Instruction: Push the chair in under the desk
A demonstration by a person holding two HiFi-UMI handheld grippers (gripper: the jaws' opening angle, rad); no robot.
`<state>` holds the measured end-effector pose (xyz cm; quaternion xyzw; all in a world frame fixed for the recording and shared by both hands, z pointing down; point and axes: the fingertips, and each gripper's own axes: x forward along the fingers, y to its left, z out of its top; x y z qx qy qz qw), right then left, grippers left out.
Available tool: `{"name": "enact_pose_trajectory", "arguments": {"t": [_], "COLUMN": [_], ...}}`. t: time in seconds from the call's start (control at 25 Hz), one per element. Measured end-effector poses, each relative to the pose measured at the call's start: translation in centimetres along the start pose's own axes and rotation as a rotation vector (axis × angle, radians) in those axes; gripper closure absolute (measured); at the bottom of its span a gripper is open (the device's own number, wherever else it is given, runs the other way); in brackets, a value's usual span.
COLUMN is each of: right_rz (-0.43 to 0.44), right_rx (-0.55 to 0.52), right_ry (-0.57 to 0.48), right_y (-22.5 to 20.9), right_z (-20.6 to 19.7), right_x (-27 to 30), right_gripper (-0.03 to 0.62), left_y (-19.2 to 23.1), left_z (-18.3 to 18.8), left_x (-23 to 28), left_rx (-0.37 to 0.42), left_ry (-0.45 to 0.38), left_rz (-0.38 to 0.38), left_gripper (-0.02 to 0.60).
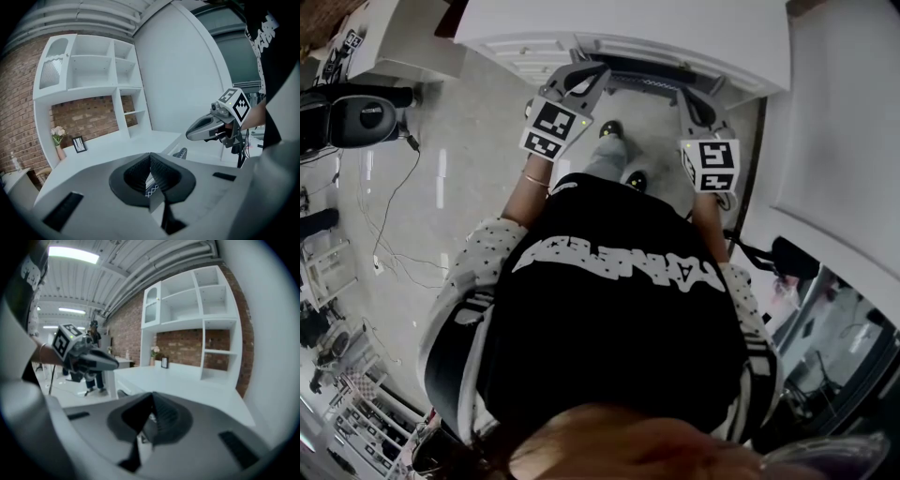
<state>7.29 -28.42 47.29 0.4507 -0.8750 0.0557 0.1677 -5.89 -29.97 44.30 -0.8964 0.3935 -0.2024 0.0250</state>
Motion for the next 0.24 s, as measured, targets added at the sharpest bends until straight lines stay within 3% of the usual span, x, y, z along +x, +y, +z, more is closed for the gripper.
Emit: {"name": "enact_pose_trajectory", "arguments": {"t": [0.24], "right_rz": [-0.003], "right_rx": [0.008], "right_ry": [-0.004], "right_y": [0.05], "right_z": [0.01], "right_x": [-0.32], "right_gripper": [0.563], "left_y": [-0.23], "left_z": [0.19], "left_x": [-0.25], "left_rx": [0.002], "left_ry": [0.0], "left_rz": [-0.004], "left_gripper": [0.546]}}
